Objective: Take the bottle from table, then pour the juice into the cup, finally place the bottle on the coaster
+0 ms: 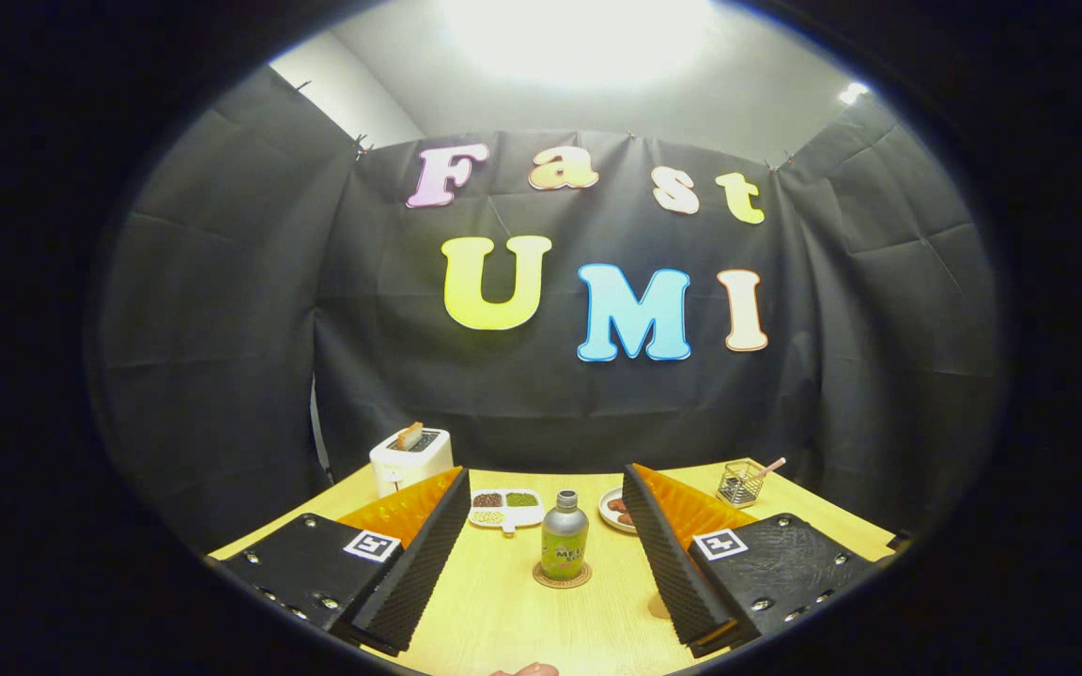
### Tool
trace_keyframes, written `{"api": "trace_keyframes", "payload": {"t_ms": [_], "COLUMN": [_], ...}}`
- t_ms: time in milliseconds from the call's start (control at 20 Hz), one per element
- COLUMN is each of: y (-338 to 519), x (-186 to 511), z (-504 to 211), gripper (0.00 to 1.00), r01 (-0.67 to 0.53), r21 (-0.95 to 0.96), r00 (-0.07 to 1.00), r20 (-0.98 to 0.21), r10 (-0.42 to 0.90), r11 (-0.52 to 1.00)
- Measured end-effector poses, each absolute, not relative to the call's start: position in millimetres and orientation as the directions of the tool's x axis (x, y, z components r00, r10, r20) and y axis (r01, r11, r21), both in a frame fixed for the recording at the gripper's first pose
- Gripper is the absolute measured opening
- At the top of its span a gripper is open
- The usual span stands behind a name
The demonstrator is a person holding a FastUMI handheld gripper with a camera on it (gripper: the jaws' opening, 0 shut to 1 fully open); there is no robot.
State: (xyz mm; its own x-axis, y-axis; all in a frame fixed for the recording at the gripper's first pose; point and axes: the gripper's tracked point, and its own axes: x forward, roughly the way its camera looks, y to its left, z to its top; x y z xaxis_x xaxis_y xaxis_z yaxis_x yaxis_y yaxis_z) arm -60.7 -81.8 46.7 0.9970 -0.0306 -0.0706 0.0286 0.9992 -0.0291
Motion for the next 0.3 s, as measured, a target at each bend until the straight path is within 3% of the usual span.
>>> {"api": "trace_keyframes", "payload": {"t_ms": [300], "y": [-64.6], "x": [-83.0], "z": [74.1], "gripper": [0.98], "r01": [-0.013], "r21": [-0.003], "r00": [1.0], "r20": [-0.024], "r10": [0.013], "r11": [1.0]}}
